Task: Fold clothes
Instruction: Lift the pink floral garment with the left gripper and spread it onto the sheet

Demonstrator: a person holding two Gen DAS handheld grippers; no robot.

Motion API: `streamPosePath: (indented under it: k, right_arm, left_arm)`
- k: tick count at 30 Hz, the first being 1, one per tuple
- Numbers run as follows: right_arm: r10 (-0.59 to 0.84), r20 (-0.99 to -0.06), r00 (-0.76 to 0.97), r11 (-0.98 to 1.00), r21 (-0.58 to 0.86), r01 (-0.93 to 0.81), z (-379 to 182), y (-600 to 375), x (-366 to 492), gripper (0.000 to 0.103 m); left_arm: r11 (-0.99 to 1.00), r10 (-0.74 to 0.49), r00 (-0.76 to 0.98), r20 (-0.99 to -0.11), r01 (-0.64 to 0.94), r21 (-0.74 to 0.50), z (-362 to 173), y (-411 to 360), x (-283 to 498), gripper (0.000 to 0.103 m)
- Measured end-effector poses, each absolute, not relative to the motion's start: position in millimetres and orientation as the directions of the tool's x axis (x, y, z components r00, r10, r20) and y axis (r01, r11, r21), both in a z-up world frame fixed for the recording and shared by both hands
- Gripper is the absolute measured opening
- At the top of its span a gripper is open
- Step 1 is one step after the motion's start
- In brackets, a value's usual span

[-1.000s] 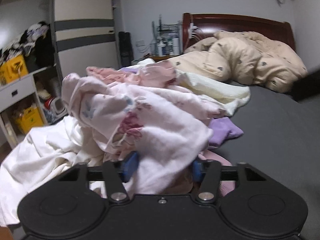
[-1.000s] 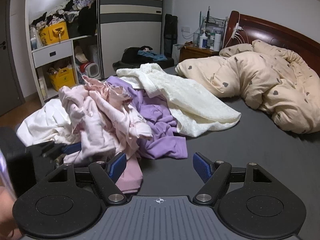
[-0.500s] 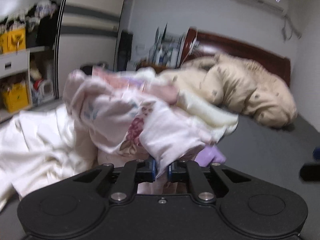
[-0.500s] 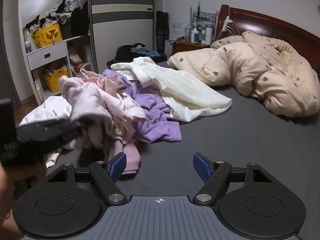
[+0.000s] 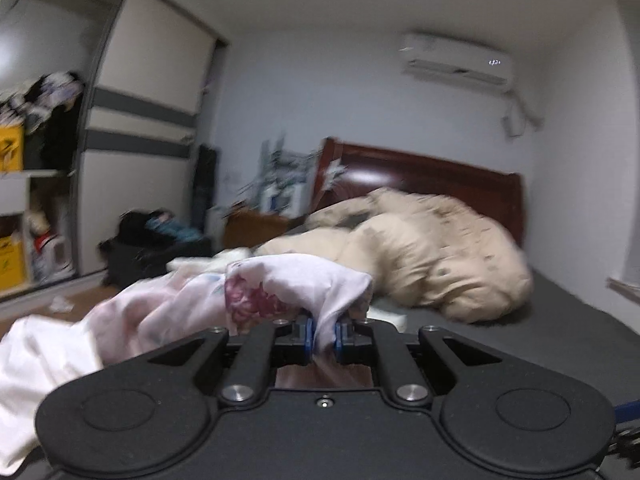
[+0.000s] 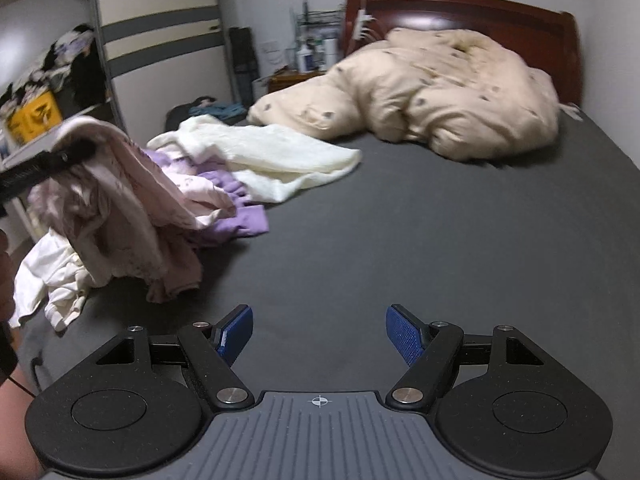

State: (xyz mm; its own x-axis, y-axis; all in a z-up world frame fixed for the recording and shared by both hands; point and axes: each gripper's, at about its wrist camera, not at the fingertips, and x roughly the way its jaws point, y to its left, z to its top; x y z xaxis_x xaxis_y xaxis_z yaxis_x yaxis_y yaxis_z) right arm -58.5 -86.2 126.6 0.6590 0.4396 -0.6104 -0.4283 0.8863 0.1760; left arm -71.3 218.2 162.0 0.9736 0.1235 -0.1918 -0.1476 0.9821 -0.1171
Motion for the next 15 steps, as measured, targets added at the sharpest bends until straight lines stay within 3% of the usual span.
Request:
streamPosePath:
  k: [6, 9, 15]
  right_arm:
    - [0.405, -0.593, 0.696, 0.913, 0.216, -0.347, 127, -141, -84, 0.074]
    - [0.394, -0.588, 0.707, 0.918, 0.228, -0.323, 129, -156, -93, 0.074]
    - [0.372, -0.576, 0.727, 0.928, 0.251, -0.276, 133, -187, -112, 0.074]
  left_arm:
    - [0.988, -0.133, 0.971, -0.197, 0.114, -0.106, 192, 139, -73, 0.010]
    - [0.955, -0.274, 0.931, -0.241, 0.234, -0.180, 205, 111, -62, 0.010]
    - [0.893, -0.438, 0.863, -0.251, 0.388, -0.226, 240, 66, -30, 0.010]
